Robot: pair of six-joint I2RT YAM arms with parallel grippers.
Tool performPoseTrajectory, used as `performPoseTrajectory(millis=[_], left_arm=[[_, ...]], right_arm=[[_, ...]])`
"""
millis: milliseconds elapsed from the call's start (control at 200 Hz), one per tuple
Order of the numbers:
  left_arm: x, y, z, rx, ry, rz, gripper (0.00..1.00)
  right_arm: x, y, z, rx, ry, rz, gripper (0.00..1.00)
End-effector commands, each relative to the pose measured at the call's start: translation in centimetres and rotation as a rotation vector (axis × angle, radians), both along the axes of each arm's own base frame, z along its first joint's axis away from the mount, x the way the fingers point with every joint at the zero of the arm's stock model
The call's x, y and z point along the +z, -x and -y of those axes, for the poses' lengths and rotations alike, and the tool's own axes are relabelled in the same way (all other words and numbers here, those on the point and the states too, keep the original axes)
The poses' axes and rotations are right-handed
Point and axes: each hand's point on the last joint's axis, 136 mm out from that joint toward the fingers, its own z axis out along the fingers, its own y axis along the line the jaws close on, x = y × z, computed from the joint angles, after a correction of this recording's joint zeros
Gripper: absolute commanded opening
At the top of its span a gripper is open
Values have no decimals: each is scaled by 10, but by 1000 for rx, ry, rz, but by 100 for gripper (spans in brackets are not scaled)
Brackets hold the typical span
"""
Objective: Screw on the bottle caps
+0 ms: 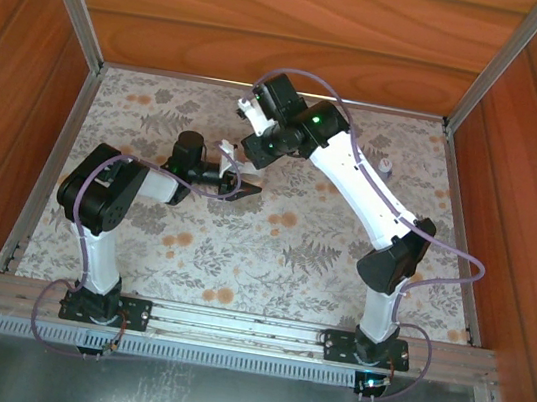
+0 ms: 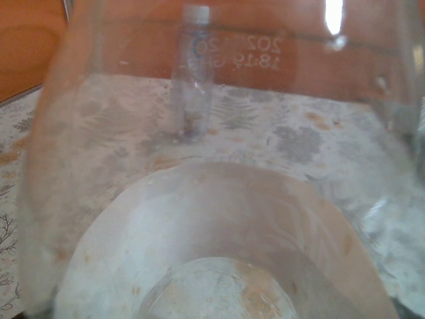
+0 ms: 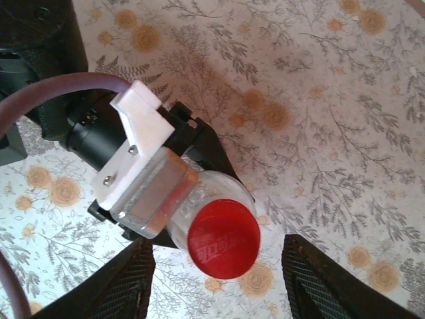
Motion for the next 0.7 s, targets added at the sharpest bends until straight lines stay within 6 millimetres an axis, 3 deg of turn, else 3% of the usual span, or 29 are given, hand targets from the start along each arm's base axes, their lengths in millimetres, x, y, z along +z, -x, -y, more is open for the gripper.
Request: performPoseTrajectory(millis=[0, 455, 695], left_arm=[[-36, 15, -1, -23, -56, -170, 58], [-35, 14, -1, -22, -55, -172, 59], [-35, 14, -1, -21, -55, -171, 59]], right_arm=[[-5, -1, 2, 3, 36, 5, 53], [-11, -4, -1, 10, 51, -4, 53], [-11, -8, -1, -6, 60, 4, 43]])
